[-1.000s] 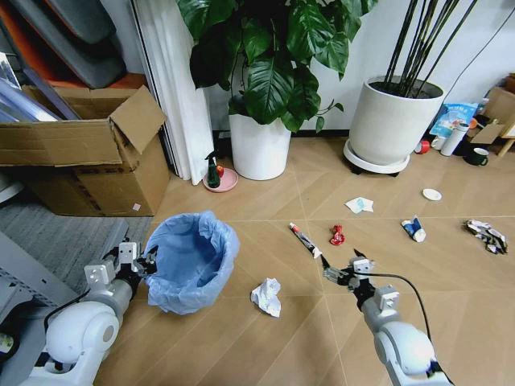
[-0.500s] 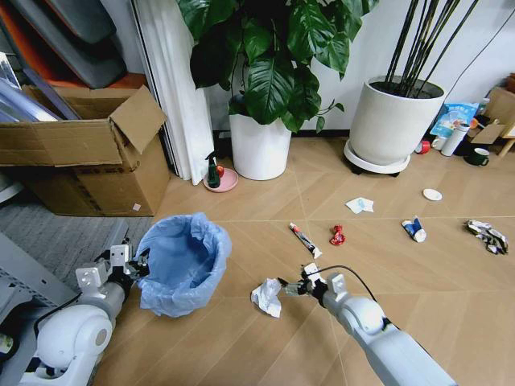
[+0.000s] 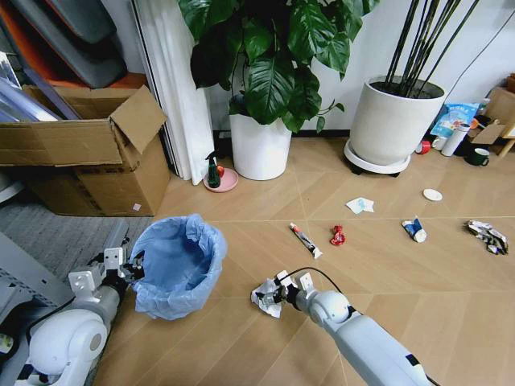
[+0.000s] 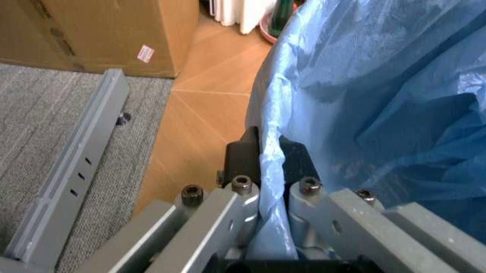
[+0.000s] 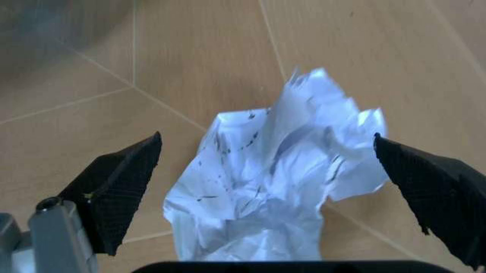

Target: Pick up the trash bin and place the garbage on the floor into it.

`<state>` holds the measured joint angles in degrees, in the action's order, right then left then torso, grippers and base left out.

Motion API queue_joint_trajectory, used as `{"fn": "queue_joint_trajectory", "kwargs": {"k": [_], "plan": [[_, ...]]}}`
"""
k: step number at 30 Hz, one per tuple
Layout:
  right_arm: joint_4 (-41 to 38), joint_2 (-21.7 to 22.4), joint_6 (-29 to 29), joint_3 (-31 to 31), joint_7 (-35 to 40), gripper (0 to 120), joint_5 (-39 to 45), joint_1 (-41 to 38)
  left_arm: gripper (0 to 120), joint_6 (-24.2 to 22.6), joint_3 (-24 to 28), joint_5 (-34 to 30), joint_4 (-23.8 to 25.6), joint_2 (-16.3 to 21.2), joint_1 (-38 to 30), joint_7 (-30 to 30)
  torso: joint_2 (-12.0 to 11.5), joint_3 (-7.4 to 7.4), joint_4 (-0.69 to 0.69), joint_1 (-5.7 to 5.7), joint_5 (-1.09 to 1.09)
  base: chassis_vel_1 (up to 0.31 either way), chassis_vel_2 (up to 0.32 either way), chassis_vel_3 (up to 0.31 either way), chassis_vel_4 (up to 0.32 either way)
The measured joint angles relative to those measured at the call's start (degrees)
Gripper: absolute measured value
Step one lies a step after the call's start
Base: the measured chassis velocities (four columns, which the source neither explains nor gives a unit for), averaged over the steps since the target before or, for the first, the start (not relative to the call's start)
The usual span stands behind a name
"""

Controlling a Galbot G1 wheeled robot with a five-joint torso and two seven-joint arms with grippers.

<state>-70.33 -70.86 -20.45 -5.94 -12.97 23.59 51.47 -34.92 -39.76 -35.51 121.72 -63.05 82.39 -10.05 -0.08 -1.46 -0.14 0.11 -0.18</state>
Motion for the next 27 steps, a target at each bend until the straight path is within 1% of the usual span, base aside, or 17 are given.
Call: {"fn": "queue_joint_trajectory", "kwargs": {"k": [2, 3, 5, 6, 9, 10, 11, 13, 14, 17, 19, 20, 22, 23, 25, 26, 27], "plan": [[0.8, -0.9, 0.0, 0.0, 1.1, 95, 0.0, 0.2, 0, 0.0, 0.0, -0.2, 0.0, 0.1, 0.0, 0.0, 0.0, 0.00, 0.00, 0.00, -0.01, 0.000, 0.000, 0.000, 0.000], [0.8, -0.9, 0.0, 0.0, 1.1, 95, 0.0, 0.2, 0, 0.0, 0.0, -0.2, 0.0, 0.1, 0.0, 0.0, 0.0, 0.00, 0.00, 0.00, -0.01, 0.000, 0.000, 0.000, 0.000], [1.8, -1.9, 0.1, -0.1, 1.7, 86, 0.0, 0.2, 0, -0.1, 0.0, -0.3, 0.2, 0.1, 0.1, 0.0, 0.0, 0.00, 0.01, 0.00, 0.00, 0.000, 0.000, 0.000, 0.000], [1.8, -1.9, 0.1, -0.1, 1.7, 86, 0.0, 0.2, 0, -0.1, 0.0, -0.3, 0.2, 0.1, 0.1, 0.0, 0.0, 0.00, 0.01, 0.00, 0.00, 0.000, 0.000, 0.000, 0.000], [3.2, -2.9, 0.8, -0.1, 2.3, 72, -0.2, 0.1, 0, -0.1, 0.0, -0.5, 0.6, 0.2, 0.3, 0.0, 0.0, 0.00, 0.01, 0.00, 0.01, 0.000, 0.000, 0.000, 0.000], [3.2, -2.9, 0.8, -0.1, 2.3, 72, -0.2, 0.1, 0, -0.1, 0.0, -0.5, 0.6, 0.2, 0.3, 0.0, 0.0, 0.00, 0.01, 0.00, 0.01, 0.000, 0.000, 0.000, 0.000], [3.4, -3.0, 1.0, 0.0, 2.6, 64, -0.3, 0.0, 0, -0.1, 0.0, -0.5, 0.7, 0.2, 0.3, 0.1, 0.0, 0.00, 0.01, 0.00, -0.01, 0.000, 0.000, 0.000, 0.000], [3.4, -3.0, 1.3, 0.1, 2.8, 55, -0.3, 0.1, 0, -0.1, 0.0, -0.5, 0.7, 0.2, 0.3, 0.1, 0.0, 0.00, 0.01, 0.00, 0.00, 0.000, 0.000, 0.000, 0.000], [3.4, -3.0, 1.3, 0.1, 2.8, 55, -0.3, 0.1, 0, -0.1, 0.0, -0.5, 0.7, 0.2, 0.3, 0.1, 0.0, 0.00, 0.01, 0.00, 0.00, 0.000, 0.000, 0.000, 0.000], [3.8, -3.1, 1.7, 0.3, 3.2, 41, -0.5, 0.3, 0, -0.1, 0.0, -0.5, 0.7, 0.1, 0.3, 0.1, 0.0, 0.00, 0.00, 0.00, 0.00, 0.000, 0.000, 0.000, 0.000], [3.9, -3.2, 1.8, 0.4, 3.3, 37, -0.6, 0.4, 0, -0.1, 0.0, -0.5, 0.7, 0.1, 0.3, 0.1, 0.0, 0.00, 0.00, 0.00, 0.00, 0.000, 0.000, 0.000, 0.000], [4.1, -3.5, 1.9, 0.6, 3.6, 30, -0.6, 0.4, 0, -0.1, 0.0, -0.6, 0.7, 0.1, 0.3, 0.1, 0.0, 0.00, 0.01, 0.00, 0.00, 0.000, 0.000, 0.000, 0.000], [4.5, -3.8, 2.0, 0.8, 3.9, 23, -0.6, 0.4, 0, -0.1, 0.0, -0.7, 0.8, 0.1, 0.3, 0.1, 0.0, 0.00, 0.01, 0.00, 0.00, 0.000, 0.000, 0.000, 0.000], [4.5, -3.8, 2.0, 0.8, 3.9, 23, -0.6, 0.4, 0, -0.1, 0.0, -0.7, 0.8, 0.1, 0.3, 0.1, 0.0, 0.00, 0.01, 0.00, 0.00, 0.000, 0.000, 0.000, 0.000], [5.0, -4.1, 2.1, 1.3, 4.1, 14, -0.6, 0.3, 0, -0.1, 0.0, -0.9, 0.8, 0.2, 0.3, 0.1, 0.0, 0.00, 0.01, 0.00, 0.00, 0.000, 0.000, 0.000, 0.000], [5.0, -4.1, 2.1, 1.3, 4.1, 14, -0.6, 0.3, 0, -0.1, 0.0, -0.9, 0.8, 0.2, 0.3, 0.1, 0.0, 0.00, 0.01, 0.00, 0.00, 0.000, 0.000, 0.000, 0.000], [5.2, -4.3, 2.2, 1.8, 4.2, 5, -0.6, 0.4, 0, -0.2, 0.0, -1.0, 0.8, 0.2, 0.3, 0.1, 0.0, 0.00, 0.01, 0.00, 0.00, 0.000, 0.000, 0.000, 0.000]]}}
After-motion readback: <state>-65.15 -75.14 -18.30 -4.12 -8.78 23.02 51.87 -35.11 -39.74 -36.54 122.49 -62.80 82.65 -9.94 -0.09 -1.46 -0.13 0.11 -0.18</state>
